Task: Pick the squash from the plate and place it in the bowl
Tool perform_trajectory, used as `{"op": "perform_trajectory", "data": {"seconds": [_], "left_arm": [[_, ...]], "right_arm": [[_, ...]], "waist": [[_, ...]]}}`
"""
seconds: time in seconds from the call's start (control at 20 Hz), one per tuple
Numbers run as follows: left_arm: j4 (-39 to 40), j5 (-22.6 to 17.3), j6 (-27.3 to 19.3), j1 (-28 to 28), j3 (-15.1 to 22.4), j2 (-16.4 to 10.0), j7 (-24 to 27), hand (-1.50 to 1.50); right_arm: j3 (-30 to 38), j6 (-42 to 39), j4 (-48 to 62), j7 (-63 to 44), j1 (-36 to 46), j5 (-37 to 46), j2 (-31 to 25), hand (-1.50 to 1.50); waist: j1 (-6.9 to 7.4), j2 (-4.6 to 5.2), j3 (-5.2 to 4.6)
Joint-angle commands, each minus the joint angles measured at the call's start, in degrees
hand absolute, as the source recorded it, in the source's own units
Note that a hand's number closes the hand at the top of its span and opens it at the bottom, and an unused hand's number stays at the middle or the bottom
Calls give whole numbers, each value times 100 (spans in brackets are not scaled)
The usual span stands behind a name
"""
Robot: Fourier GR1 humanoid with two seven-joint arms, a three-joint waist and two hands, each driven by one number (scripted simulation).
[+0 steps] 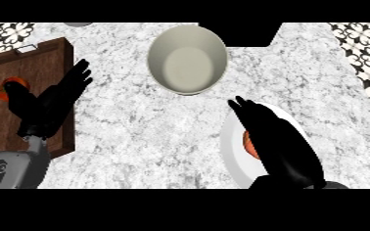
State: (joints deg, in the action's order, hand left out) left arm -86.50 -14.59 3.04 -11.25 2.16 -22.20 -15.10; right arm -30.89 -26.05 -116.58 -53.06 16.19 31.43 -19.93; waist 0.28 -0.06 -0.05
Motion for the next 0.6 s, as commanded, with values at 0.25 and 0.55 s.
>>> {"op": "perform_trajectory", "data": {"seconds": [0.25, 0.55], "left_arm": [[500, 42, 333, -165, -410, -51, 202, 0], [-109, 180, 224, -74, -238, 219, -225, 0]], "right_arm": [[-6, -558, 167, -372, -257, 262, 137, -150], [357, -651, 709, 168, -206, 505, 114, -150]], "waist": [[-40, 3, 3], [-21, 2, 6]]}}
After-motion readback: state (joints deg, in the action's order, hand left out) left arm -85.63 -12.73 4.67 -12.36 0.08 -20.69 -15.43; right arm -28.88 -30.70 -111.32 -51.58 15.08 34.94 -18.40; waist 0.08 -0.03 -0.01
